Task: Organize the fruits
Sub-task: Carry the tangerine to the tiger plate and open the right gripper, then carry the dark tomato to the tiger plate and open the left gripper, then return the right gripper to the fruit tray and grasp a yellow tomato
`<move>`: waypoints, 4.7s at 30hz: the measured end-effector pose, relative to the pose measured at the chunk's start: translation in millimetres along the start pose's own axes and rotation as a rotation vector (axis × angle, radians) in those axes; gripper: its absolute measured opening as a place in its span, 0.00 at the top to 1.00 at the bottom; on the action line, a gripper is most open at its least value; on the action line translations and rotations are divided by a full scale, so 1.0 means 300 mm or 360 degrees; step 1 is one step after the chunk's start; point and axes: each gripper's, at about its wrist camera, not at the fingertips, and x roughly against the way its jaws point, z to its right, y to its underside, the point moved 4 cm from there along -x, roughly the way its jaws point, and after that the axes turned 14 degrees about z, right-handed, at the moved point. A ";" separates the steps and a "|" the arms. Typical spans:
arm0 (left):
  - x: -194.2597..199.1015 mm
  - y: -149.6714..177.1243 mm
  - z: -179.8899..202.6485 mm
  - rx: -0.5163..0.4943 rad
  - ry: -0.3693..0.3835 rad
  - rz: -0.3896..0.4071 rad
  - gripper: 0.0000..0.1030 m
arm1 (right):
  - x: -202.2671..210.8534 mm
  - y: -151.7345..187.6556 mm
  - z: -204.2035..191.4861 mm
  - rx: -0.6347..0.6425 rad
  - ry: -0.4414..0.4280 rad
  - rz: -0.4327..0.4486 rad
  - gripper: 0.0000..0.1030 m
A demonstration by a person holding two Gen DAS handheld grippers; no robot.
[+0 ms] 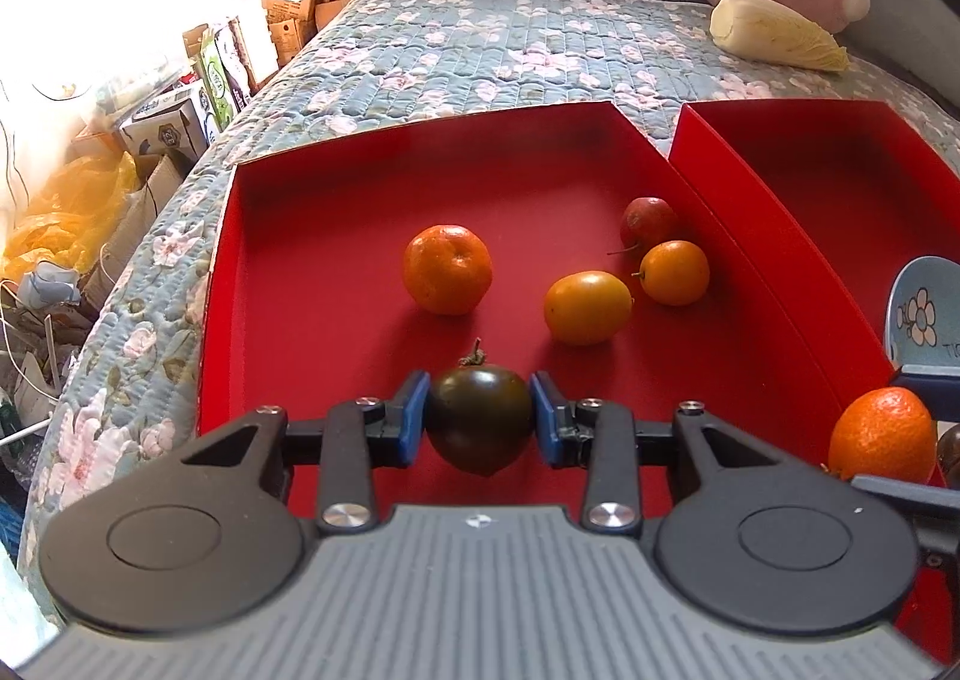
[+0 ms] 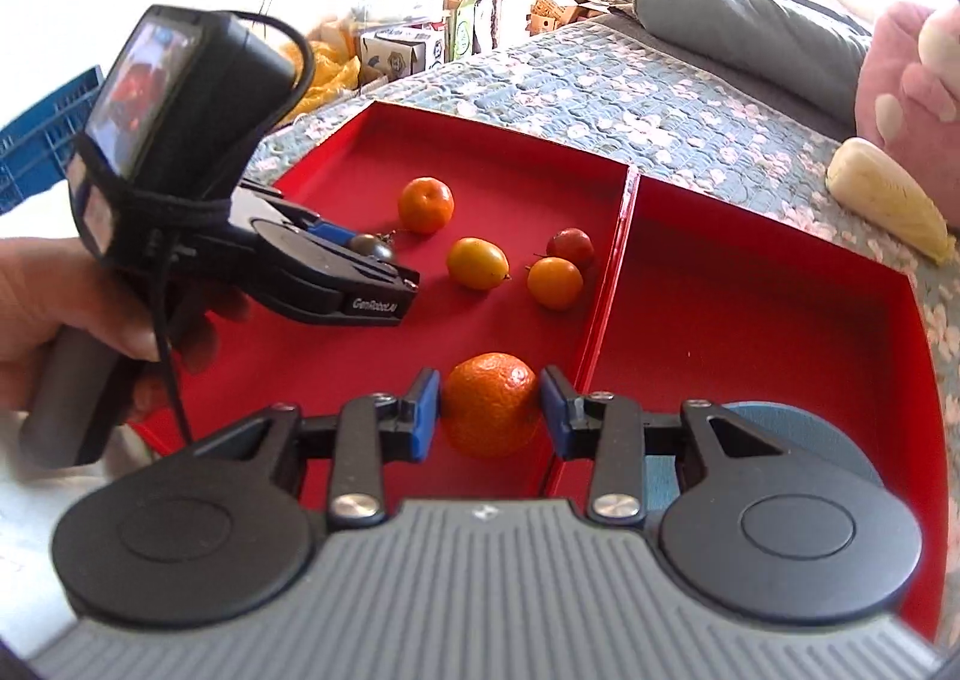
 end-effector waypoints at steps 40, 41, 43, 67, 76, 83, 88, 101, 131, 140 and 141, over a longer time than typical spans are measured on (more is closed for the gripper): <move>0.294 -0.067 0.574 -0.0146 0.0370 0.0172 0.59 | 0.332 0.299 0.385 -0.0323 0.0431 0.0045 0.61; 0.286 -0.066 0.594 -0.0154 0.0376 0.0168 0.59 | 0.333 0.306 0.392 -0.0321 0.0437 0.0038 0.61; 0.269 -0.063 0.629 -0.0161 0.0392 0.0151 0.59 | 0.329 0.316 0.403 -0.0330 0.0445 0.0018 0.61; 0.160 -0.064 0.690 -0.0200 0.0342 0.0058 0.45 | 0.241 0.336 0.400 -0.0326 0.0393 -0.0075 0.61; 0.203 -0.095 0.664 -0.0153 0.0297 0.0105 0.39 | 0.207 0.311 0.399 -0.0296 0.0403 -0.0082 0.61; 0.242 -0.145 0.553 -0.0042 0.0106 0.0174 0.39 | 0.176 0.285 0.398 -0.0277 0.0421 -0.0083 0.61; 0.251 -0.163 0.459 0.0008 -0.0059 0.0169 0.39 | 0.142 0.261 0.388 -0.0241 0.0423 -0.0092 0.61; 0.260 -0.129 0.207 0.0176 -0.0191 0.0099 0.26 | 0.101 0.202 0.333 -0.0155 0.0440 -0.0102 0.42; 0.060 -0.078 -0.203 0.0315 -0.0204 0.0091 0.40 | -0.252 -0.105 -0.014 0.0027 -0.0039 0.0034 0.61; -0.079 -0.106 -0.171 0.0236 -0.0179 0.0039 0.40 | -0.408 -0.103 -0.017 0.0056 -0.0037 -0.0073 0.61; -0.092 -0.113 -0.174 0.0240 -0.0181 0.0038 0.40 | -0.422 -0.102 -0.017 0.0058 -0.0038 -0.0084 0.61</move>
